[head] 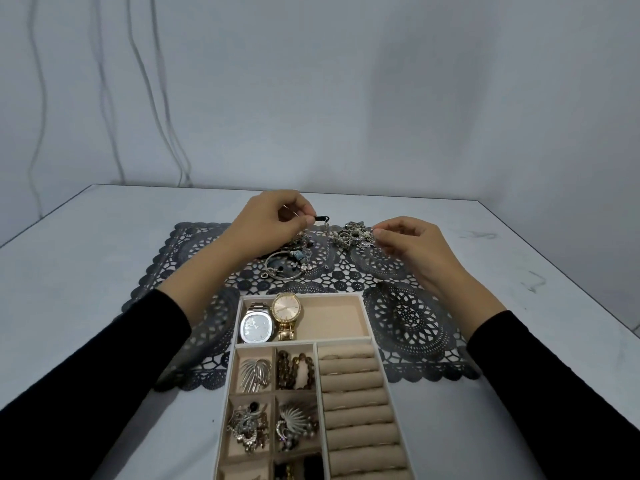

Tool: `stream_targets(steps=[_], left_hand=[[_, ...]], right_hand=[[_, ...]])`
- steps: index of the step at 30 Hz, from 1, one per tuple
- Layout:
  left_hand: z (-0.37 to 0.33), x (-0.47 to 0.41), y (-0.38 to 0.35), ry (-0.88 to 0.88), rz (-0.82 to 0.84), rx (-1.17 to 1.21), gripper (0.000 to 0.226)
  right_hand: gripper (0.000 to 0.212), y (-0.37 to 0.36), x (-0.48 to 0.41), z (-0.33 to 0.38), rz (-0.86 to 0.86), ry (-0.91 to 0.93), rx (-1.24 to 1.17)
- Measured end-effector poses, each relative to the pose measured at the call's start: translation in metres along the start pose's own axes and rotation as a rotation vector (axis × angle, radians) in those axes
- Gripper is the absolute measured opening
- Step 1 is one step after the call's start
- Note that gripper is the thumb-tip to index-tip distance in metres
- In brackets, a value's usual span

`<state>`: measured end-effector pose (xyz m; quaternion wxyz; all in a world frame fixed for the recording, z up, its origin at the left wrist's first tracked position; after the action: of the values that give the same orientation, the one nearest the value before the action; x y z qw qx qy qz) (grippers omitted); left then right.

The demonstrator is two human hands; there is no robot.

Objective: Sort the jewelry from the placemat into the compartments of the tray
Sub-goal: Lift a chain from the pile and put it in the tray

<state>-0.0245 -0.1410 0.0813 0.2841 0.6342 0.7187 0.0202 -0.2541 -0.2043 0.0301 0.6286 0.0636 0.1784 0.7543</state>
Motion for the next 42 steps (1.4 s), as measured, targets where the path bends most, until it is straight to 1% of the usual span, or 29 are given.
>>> stream_targets(steps=[3, 9, 15, 22, 28, 33, 42], left_hand=[[-0.011, 0.009, 0.013, -0.003, -0.047, 0.068, 0.002], [-0.036, 0.032, 0.036, -0.036, -0.096, 0.126, 0.002], [-0.064, 0.061, 0.053, -0.062, -0.121, 0.184, 0.004], [-0.086, 0.098, 0.062, -0.085, -0.15, 0.232, 0.005], [-0.095, 0.118, 0.066, -0.102, -0.165, 0.263, 0.003], [-0.096, 0.13, 0.069, -0.113, -0.164, 0.284, 0.004], [-0.101, 0.14, 0.08, -0.122, -0.181, 0.285, 0.005]], right_hand=[[0.008, -0.003, 0.004, 0.011, 0.0, 0.028, -0.039], [0.008, -0.012, 0.019, 0.038, 0.024, 0.067, -0.129], [0.008, -0.024, 0.041, 0.061, 0.064, 0.118, -0.135], [0.01, -0.043, 0.076, 0.074, 0.227, 0.141, -0.11], [0.018, -0.062, 0.105, 0.077, 0.41, 0.204, 0.064], [0.013, -0.078, 0.13, 0.082, 0.579, 0.29, 0.31], [0.01, -0.098, 0.146, 0.085, 0.655, 0.342, 0.587]])
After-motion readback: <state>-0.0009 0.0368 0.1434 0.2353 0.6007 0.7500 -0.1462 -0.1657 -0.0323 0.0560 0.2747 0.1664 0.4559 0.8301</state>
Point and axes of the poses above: each hand's wrist, its own x-axis away from the middle knuckle, its own y-axis out of the back of the hand, z = x × y, the point moved 8 cm from there along -x, towards the middle knuckle, and after that the axes turned 15 degrees about x, right-handed, at the moved point
